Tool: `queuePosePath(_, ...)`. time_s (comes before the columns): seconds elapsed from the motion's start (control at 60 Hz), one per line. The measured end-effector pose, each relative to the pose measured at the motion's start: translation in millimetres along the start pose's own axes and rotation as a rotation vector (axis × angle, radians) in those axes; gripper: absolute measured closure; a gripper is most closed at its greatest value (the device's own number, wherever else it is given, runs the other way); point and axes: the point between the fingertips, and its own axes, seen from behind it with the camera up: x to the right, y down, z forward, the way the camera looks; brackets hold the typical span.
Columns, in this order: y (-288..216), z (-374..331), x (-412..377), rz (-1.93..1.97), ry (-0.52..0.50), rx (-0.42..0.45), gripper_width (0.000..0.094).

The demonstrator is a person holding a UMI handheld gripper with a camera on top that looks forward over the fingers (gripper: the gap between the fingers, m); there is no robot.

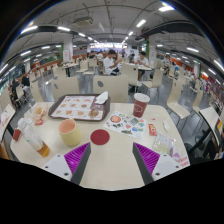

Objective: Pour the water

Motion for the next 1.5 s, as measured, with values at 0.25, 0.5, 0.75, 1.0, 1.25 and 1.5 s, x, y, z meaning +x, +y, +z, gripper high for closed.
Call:
queuePosePath(0.25, 28, 3, -43, -0.007, 0.057, -0.02, 0.0089)
queuePosePath(0.5, 74, -23, -158, 0.021, 0.046, -0.015, 0.0088)
queuePosePath(0.75, 67, 4, -293, 0.03, -0.066, 0.09, 0.0082)
queuePosePath(1.0, 20, 68, -325, 0.017, -0.014, 0.238, 0.0109)
queuePosePath(1.25, 19, 94, -330, 0.031, -0.002, 0.267, 0.045)
queuePosePath(1.5, -14, 87, -360, 0.032, -0.072, 0.282, 0.053)
